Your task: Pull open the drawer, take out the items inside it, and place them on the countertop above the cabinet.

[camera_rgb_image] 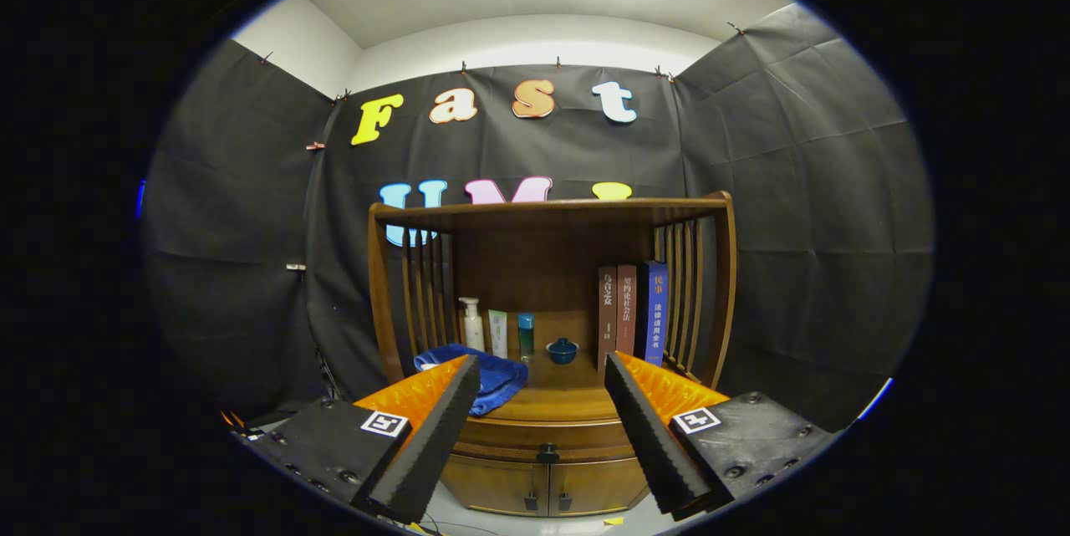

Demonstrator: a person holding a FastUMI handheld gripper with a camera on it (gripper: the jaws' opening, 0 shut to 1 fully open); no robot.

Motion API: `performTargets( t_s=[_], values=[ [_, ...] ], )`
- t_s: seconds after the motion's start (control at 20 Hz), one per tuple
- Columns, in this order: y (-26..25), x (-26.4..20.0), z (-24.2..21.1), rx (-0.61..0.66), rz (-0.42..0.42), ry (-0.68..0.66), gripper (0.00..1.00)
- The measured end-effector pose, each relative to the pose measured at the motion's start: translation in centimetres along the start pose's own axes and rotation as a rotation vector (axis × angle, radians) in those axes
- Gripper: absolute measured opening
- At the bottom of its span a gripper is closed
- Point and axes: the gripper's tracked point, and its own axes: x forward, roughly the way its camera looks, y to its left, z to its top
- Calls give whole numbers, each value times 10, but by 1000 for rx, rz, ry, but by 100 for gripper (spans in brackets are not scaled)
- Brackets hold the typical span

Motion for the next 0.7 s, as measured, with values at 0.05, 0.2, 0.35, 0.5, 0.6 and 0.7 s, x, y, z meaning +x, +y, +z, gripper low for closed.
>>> performTargets(
  t_s=[0.05,0.2,0.35,0.5,0.6,0.7],
  values=[
    [-1,5,-9,2,-1,10,99],
    [-2,19,-37,7,-1,42,99],
    [-5,34,-72,2,-1,86,99],
    [-7,52,-106,8,-1,123,99],
    [-9,64,-131,11,0,151,99],
    [-10,75,-157,13,1,178,99]
  ],
)
